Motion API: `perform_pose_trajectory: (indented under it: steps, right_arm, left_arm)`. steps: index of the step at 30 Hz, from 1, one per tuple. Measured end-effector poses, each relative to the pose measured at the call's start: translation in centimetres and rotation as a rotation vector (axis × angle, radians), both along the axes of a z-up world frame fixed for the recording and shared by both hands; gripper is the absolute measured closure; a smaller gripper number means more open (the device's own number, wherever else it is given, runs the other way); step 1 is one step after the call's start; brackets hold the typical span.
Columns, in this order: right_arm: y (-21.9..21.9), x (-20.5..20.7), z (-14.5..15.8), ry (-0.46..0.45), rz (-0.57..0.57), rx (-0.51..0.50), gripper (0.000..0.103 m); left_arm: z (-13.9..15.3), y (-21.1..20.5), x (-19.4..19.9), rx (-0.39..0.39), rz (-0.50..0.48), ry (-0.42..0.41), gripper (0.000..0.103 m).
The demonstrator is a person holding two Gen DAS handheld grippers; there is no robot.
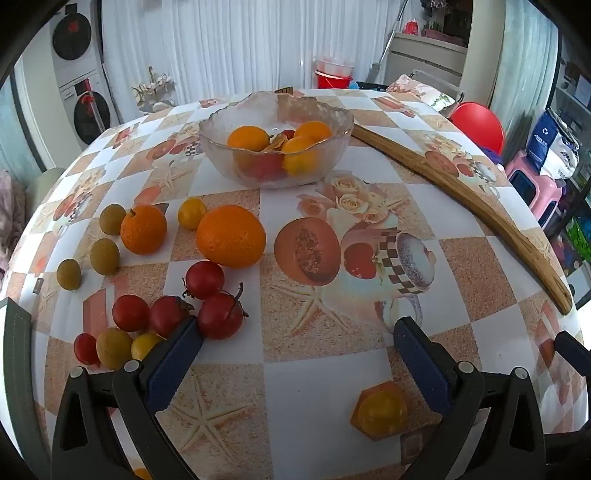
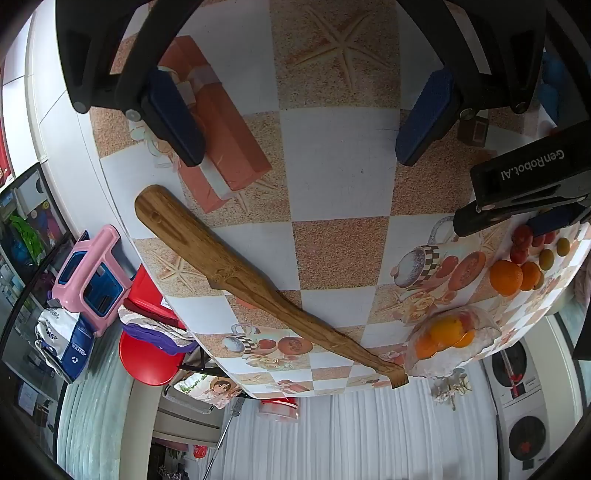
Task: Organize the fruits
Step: 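Move both tools over the scattered fruit toward a yellow tomato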
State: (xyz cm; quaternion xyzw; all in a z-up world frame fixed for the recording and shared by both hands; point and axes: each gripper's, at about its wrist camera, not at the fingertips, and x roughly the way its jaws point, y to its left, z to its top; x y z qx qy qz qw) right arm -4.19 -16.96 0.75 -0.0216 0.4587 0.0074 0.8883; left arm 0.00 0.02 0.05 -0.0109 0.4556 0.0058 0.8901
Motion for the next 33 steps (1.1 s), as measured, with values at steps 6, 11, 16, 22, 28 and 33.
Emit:
perform_pose_trajectory:
  steps: [6,11,16,22,28,33]
  right_arm:
    - [0.0,0.1,0.0,0.013,0.001,-0.003,0.000]
    - [0.3,1.1,0.5,0.128,0.002,-0.019,0.000]
    - [0.9,-0.3,1.6,0.153,0.033,0.012,0.000]
    - [3.4,-2.5,2.8,0.235,0.067,0.078,0.000]
    - [6.8,-4.3,3.4,0.292,0.120,0.105,0.000]
    - [8.4,-4.8,3.6,0.326,0.129,0.129,0.000]
  left_arm:
    - [0.2,0.1,0.5,0.008,-0.039,0.074,0.000]
    - [1.0,-0.2,0.1,0.059,-0.052,0.124,0.000]
    - [4.6,4.0,-2.8,-0.008,-0.021,0.069,0.000]
    - [5.3,9.2,-6.5,-0.021,0.021,0.162,0.000]
    - [5.1,11.9,-9.6,0.037,0.045,0.210,0.000]
    - [4.3,12.8,-10.4,0.040,0.049,0.259,0.000]
